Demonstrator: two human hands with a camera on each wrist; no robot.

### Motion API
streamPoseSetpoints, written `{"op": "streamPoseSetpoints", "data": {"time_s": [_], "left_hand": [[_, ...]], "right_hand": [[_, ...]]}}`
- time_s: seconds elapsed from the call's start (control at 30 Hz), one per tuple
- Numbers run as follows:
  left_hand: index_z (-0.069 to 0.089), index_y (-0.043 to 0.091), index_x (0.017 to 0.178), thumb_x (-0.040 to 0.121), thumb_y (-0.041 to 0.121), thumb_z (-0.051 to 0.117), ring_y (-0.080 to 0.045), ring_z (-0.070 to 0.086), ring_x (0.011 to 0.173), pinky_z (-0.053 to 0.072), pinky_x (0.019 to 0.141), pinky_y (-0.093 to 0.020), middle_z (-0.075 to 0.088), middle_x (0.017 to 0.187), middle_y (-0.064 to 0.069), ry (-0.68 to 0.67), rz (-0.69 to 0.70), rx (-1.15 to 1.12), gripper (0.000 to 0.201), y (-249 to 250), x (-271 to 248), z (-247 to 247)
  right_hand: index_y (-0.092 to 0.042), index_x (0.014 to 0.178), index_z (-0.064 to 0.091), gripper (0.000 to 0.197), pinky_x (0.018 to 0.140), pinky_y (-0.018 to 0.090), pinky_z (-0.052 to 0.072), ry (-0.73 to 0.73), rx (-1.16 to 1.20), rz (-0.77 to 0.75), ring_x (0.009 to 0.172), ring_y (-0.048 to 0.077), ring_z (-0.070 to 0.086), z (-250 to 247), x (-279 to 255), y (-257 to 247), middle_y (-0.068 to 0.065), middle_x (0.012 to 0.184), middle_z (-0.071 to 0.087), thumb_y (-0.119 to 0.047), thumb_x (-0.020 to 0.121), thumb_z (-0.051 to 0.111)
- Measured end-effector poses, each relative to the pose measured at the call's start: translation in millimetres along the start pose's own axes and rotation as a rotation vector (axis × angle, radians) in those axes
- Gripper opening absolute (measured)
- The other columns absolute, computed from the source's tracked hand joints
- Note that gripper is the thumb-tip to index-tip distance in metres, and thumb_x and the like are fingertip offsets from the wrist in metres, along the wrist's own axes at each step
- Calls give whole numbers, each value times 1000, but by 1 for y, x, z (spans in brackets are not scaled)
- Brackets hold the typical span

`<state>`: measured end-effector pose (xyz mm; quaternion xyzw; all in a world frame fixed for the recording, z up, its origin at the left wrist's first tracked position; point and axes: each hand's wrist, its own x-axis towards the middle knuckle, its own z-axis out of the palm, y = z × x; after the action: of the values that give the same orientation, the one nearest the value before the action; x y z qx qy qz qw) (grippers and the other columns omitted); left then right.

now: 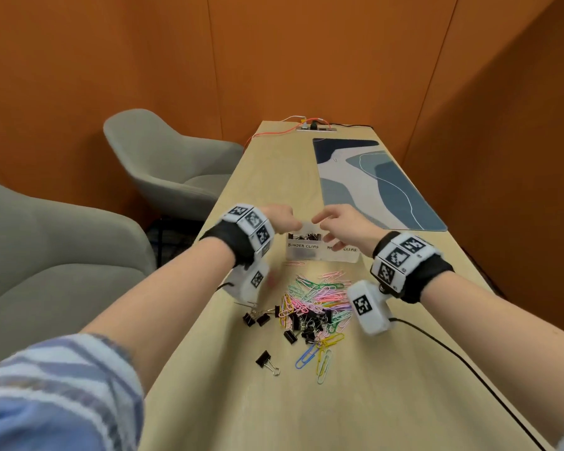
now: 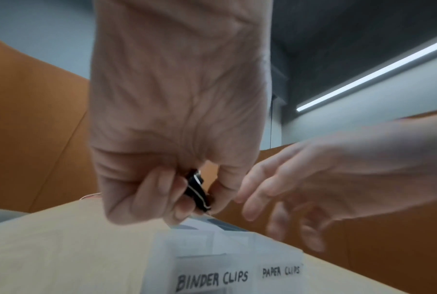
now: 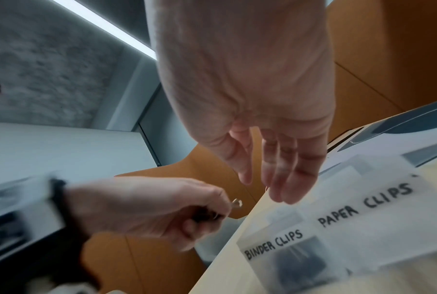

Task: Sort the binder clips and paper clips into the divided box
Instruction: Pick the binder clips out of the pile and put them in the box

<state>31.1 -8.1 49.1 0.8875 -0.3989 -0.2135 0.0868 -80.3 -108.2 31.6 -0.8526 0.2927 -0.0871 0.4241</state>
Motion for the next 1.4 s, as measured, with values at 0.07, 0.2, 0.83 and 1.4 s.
{"op": "streamPoseSetpoints", "data": {"time_s": [0.07,0.2,0.83,1.4], "left_hand": [[58,0,116,95,28,45,-28,60,90,47,77,-33,64,121,-18,24,0,-58,36,8,13,2],[65,1,105,86,26,63,-30,67,98,56,89,-38,69,115,-19,56,-7,-117,32,13,30,7],[61,18,96,77,26,76,-16,64,82,55,62,-25,67,103,-8,-275,55,90,25,-47,-62,26],[57,14,105,79,24,74,-21,59,72,46,51,-22,57,97,1,-219,109,141,32,-52,-70,68]], "right_hand": [[-13,108,63,28,63,31,54,-25,-8,-13,85,21,59,-2,-10,8,7,106,57,-9,92,41],[-12,107,64,24,61,27,52,-70,-36,-26,89,20,61,-5,-24,19,6,104,59,-12,94,44],[-31,123,58,38,84,27,36,-453,-685,-397,100,21,50,63,-69,16,5,104,45,-32,85,61],[-10,102,66,22,68,25,45,-78,-476,-221,87,18,55,39,-39,26,2,93,61,-5,81,61]]}}
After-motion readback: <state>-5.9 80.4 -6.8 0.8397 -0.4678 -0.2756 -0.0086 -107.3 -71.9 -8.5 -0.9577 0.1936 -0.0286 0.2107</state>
